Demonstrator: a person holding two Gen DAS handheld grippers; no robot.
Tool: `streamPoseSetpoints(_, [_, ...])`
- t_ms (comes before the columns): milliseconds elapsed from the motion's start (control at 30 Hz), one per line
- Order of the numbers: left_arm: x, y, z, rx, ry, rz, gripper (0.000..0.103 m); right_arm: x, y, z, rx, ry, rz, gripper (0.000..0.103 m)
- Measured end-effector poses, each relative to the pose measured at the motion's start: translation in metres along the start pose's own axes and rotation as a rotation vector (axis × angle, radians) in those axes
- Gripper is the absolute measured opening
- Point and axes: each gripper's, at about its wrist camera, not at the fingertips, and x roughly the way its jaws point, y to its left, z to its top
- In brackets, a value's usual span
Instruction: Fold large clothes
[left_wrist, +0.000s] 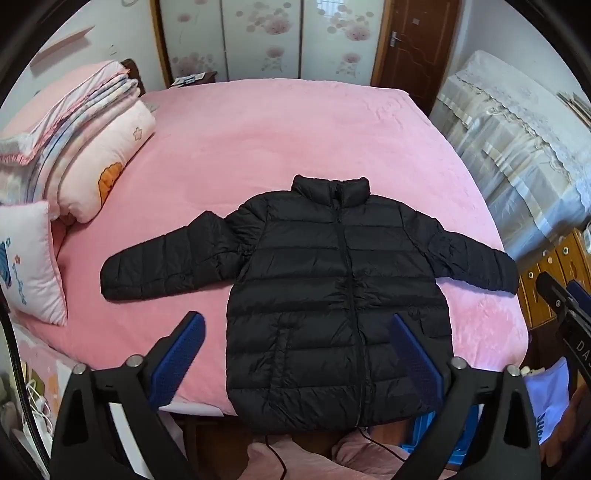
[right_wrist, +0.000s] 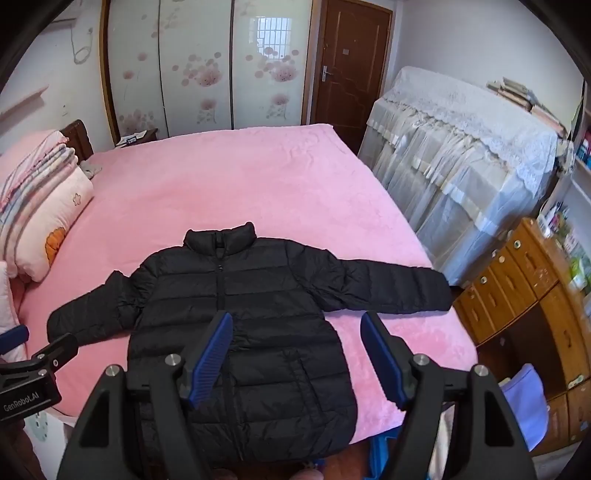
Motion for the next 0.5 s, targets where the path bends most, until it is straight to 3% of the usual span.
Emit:
streamPoseSetpoints(167, [0.006,-0.002,-0.004,-0.037,0.026,-0.011,0.095,0.004,0.0,0.0,-0.019,0.001,0.024,0.072])
streamPoseSetpoints(500, [0.011,-0.023,-0.008,-0.014,0.047,-0.008,0.091,0.013,-0.006,-0.003,-0.056,0.029,0.046,0.072])
